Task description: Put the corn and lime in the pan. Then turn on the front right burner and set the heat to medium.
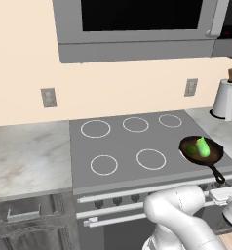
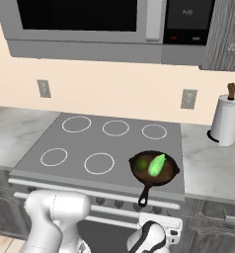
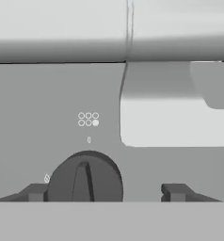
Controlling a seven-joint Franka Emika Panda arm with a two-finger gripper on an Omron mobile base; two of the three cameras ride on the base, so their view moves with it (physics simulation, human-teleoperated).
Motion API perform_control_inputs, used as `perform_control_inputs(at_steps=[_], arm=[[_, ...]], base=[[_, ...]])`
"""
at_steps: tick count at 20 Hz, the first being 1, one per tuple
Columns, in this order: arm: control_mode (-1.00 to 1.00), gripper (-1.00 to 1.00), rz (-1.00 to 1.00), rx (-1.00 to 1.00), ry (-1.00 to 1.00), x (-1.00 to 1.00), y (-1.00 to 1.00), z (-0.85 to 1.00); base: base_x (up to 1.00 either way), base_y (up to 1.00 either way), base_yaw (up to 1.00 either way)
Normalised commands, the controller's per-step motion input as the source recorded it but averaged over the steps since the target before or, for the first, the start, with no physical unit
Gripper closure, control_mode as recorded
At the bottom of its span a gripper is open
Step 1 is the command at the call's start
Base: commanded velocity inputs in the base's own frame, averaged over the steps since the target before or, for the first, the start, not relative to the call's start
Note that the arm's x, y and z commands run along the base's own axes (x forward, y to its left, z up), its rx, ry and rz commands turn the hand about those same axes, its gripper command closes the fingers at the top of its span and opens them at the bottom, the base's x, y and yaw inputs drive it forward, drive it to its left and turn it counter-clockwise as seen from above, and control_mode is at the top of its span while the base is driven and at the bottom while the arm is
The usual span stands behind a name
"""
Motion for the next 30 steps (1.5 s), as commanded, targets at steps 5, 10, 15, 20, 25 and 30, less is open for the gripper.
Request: perform_control_inputs(at_steps=[5,10,15,20,25,30], arm=[[-1.00,1.00,0.00,0.00,0.00,0.00,0.00,0.00],[-1.00,1.00,0.00,0.00,0.00,0.00,0.00,0.00],[-1.00,1.00,0.00,0.00,0.00,-0.02,0.00,-0.19],[-1.00,1.00,0.00,-0.10,0.00,0.00,-0.09,-0.56],[-1.00,1.00,-0.02,-0.19,0.00,0.00,-0.24,-0.44],[-1.00,1.00,-0.01,-0.17,0.00,0.00,-0.23,-0.35]], base=[[0.00,0.00,0.00],[0.00,0.00,0.00],[0.00,0.00,0.00],[0.00,0.00,0.00],[0.00,0.00,0.00],[0.00,0.00,0.00]])
